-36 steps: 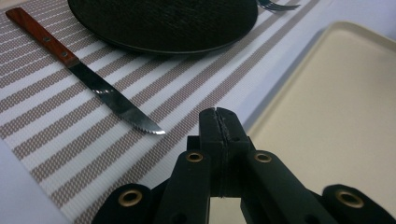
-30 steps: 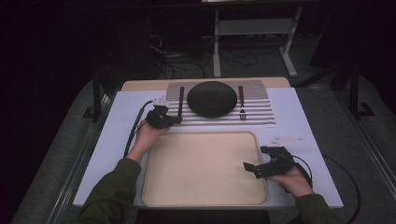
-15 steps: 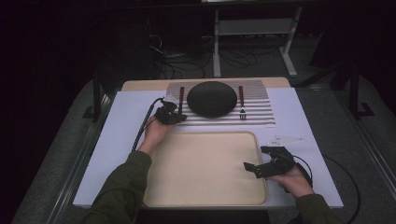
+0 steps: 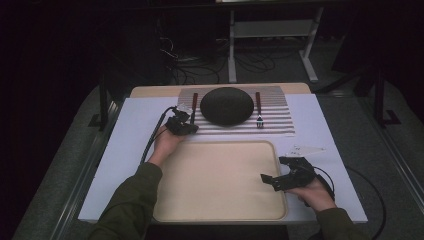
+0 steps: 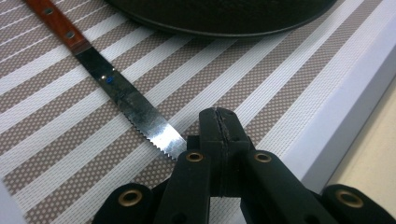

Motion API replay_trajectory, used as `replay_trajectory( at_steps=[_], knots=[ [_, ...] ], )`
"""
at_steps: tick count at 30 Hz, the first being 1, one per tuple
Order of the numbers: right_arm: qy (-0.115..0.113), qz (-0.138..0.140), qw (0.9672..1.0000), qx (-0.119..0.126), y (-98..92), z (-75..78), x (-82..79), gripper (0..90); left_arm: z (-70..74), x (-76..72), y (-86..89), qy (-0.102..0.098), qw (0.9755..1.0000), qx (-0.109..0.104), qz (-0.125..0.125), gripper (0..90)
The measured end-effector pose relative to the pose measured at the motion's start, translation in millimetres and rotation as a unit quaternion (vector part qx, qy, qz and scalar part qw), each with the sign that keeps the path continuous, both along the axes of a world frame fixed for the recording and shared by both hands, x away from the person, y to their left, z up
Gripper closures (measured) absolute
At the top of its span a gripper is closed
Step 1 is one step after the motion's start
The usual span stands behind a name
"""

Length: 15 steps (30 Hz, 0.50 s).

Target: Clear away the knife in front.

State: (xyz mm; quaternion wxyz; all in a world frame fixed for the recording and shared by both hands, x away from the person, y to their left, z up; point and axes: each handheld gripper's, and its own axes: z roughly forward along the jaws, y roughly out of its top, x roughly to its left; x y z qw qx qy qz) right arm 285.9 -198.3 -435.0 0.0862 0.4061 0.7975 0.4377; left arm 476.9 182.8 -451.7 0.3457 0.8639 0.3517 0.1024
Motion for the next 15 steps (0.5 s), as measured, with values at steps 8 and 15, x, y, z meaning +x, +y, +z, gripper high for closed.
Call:
replay_trajectory(
  at_steps=[8, 15],
  knots=[
    [0.000, -0.001, 1.0000, 0.001, -0.2, 0.0, 0.0, 0.0, 1.5, 0.8, 8.3, 0.000, 0.9999, 0.012, 0.009, 90.0],
    [0.000, -0.001, 1.0000, 0.001, -0.1, 0.1, 0.0, 0.0, 1.6, 1.4, 19.1, 0.000, 0.9997, 0.012, 0.021, 90.0]
  ],
)
